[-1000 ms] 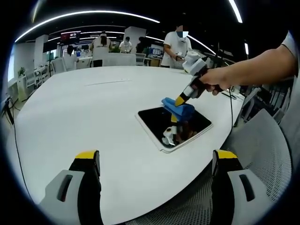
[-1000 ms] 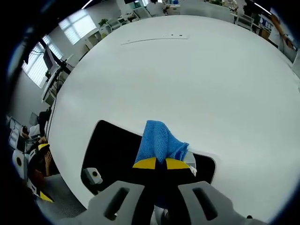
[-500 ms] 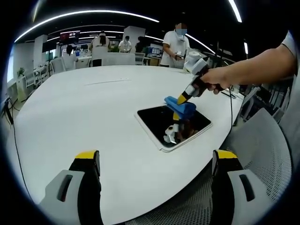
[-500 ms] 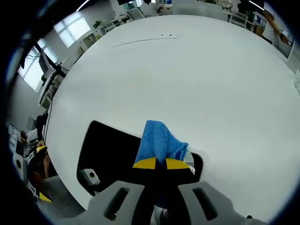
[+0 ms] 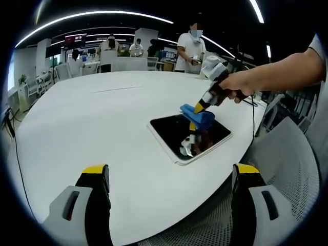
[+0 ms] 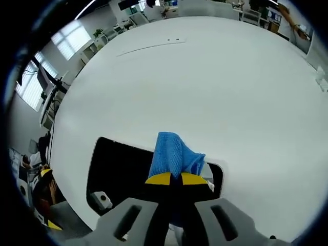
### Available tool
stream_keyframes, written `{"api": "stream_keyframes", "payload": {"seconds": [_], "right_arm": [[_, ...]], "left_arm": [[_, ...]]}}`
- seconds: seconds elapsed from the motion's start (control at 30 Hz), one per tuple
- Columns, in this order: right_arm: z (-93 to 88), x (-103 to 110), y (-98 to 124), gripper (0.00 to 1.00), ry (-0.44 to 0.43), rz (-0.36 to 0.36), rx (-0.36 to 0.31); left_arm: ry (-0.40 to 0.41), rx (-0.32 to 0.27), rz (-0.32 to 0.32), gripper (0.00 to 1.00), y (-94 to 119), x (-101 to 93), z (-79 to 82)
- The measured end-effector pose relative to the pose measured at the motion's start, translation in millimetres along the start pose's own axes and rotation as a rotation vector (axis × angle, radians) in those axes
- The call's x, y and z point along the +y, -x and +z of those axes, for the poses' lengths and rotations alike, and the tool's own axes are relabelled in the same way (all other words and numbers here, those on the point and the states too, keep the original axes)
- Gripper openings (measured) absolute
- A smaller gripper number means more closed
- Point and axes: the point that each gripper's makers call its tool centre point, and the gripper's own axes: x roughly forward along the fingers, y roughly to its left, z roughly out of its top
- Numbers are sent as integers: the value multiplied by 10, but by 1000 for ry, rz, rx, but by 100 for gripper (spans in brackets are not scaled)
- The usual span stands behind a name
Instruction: Wipe the mirror surface with the cleaning cloth until all visible marks leave the cleaned area.
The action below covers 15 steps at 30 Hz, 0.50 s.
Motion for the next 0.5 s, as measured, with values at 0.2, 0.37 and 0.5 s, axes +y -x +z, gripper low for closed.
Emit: {"api": "stream_keyframes", "payload": {"seconds": [0.2, 0.37, 0.5], "right_arm": [[-71, 6, 23, 0, -46, -10, -13], [-142, 15, 36, 0, -65, -7, -20], [-202, 21, 55, 0, -73, -5, -23]], "left_arm": [[1, -2, -3, 99, 3, -9, 3], [2, 5, -11, 99, 4, -26, -8], [3, 3, -8, 99, 7, -18, -6]]}}
